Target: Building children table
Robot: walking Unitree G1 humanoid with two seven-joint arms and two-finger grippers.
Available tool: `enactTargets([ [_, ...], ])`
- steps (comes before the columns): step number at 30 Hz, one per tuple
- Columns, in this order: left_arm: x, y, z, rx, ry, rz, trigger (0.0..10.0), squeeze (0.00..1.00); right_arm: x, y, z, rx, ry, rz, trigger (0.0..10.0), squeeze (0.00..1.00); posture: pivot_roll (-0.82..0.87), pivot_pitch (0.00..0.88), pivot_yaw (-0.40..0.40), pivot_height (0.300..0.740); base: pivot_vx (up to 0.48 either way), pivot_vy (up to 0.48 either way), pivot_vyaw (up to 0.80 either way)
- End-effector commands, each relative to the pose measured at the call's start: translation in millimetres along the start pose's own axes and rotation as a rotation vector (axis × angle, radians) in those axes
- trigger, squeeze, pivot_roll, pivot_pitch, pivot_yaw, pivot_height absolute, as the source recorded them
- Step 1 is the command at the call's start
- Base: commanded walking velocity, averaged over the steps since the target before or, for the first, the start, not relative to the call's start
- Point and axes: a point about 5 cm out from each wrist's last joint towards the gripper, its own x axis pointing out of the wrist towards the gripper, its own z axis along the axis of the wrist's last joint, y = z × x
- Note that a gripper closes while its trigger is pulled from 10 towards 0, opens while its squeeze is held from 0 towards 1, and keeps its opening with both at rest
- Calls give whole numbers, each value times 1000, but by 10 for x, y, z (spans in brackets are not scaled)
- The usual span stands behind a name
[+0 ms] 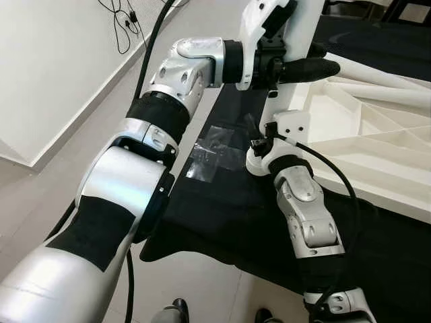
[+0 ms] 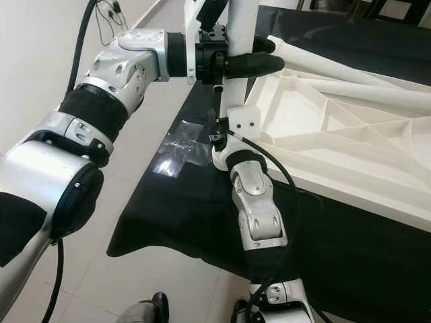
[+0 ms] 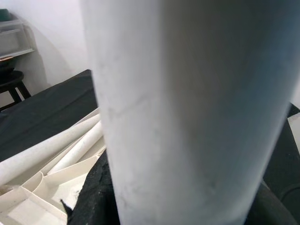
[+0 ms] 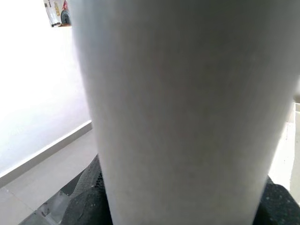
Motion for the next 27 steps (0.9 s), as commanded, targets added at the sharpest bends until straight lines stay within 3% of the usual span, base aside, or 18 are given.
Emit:
enactTargets([
  [1, 114, -52, 115, 47, -19, -57, 0, 0, -116, 24, -442, 71, 212, 13, 10000, 0, 60, 289, 90, 740, 0, 0, 0],
  [3, 121, -61, 116, 44, -27, -66, 0, 0, -115, 13, -440, 69, 210, 36, 10000, 0, 60, 287, 88, 740, 0, 0, 0],
  [4, 126, -69, 112, 41, -33, -73, 0, 0, -98, -16, -415, 75, 195, 71, 10000, 1000, 59, 284, 87, 740, 0, 0, 0],
  [8, 125, -71, 101, 33, -42, -74, 0, 0, -26, -109, -320, 89, 146, 177, 10000, 1000, 55, 281, 88, 740, 0, 0, 0],
  [10, 115, -69, 95, 28, -50, -75, 0, 0, 86, -261, -174, 70, 90, 309, 10000, 1000, 52, 280, 88, 740, 0, 0, 0],
  [12, 115, -69, 95, 28, -50, -75, 0, 0, 86, -261, -174, 70, 90, 309, 10000, 1000, 52, 280, 88, 740, 0, 0, 0],
  [13, 110, -68, 90, 25, -56, -79, 0, 0, 155, -341, -36, 29, 59, 458, 10000, 24, 50, 277, 85, 740, 0, 0, 0],
  [15, 110, -68, 90, 25, -56, -79, 0, 0, 155, -341, -36, 29, 59, 458, 10000, 24, 50, 277, 85, 740, 0, 0, 0],
  [19, 108, -74, 79, 20, -59, -89, 0, 0, 230, -354, 155, 30, 20, 649, 10000, 0, 49, 276, 81, 740, 0, 0, 0],
  [27, 108, -79, 73, 15, -62, -95, 0, 0, 342, -367, 282, 55, -12, 744, 10000, 0, 54, 280, 79, 740, 0, 0, 0],
])
